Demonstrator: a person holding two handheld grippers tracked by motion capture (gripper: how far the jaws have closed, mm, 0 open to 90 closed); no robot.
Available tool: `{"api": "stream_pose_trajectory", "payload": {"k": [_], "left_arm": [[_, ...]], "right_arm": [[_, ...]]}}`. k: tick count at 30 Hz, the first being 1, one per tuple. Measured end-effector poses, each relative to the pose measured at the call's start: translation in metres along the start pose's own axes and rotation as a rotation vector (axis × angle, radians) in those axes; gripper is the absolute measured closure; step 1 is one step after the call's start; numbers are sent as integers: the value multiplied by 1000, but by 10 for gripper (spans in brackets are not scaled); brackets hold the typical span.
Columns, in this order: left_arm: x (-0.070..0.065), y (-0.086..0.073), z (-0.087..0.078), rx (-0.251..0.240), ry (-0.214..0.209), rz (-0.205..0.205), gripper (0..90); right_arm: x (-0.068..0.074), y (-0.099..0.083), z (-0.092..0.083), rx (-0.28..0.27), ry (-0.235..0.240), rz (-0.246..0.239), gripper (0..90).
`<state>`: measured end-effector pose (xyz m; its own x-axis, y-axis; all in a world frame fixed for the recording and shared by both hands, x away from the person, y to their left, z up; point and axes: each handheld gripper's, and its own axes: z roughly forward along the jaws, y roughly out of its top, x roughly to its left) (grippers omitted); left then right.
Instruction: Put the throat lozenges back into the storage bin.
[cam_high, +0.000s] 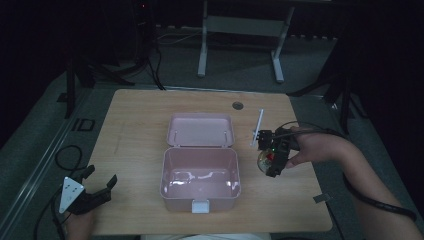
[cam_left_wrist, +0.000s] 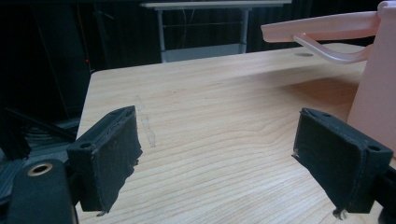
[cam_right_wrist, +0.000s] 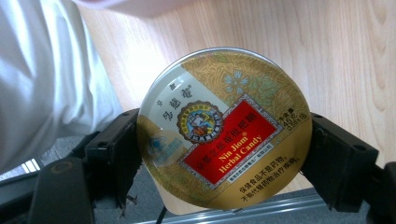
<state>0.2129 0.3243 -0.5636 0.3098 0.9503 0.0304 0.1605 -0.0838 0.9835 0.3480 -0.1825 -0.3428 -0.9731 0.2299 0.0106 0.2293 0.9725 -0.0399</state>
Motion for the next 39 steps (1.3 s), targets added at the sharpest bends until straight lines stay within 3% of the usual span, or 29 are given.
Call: {"api": "stream_pose_trajectory", "payload": {"k": [9,17,21,28,34,38,39], "left_arm": [[0,0,0,0,-1,2,149],[-1,0,0,2,-4,5,149],[0,0,0,-3,-3,-1,149],[1,0,-1,-9,-6,-7,149],[1,-1,-1,-11,-6,-7,149],[1,0,-1,-10,-7,-6,149],[0,0,-1,-11,-7,-7,149]], "right_arm": [[11,29,-4,-26,31,-56,200],[19,58,-1,-21,35,-110,200],[28,81,-3,-24,33,-156,200],[37,101,-4,-33,33,-186,200],[40,114,10,-26,45,-210,200],[39,118,27,-8,64,-209,200],[38,120,38,0,72,-208,200]]}}
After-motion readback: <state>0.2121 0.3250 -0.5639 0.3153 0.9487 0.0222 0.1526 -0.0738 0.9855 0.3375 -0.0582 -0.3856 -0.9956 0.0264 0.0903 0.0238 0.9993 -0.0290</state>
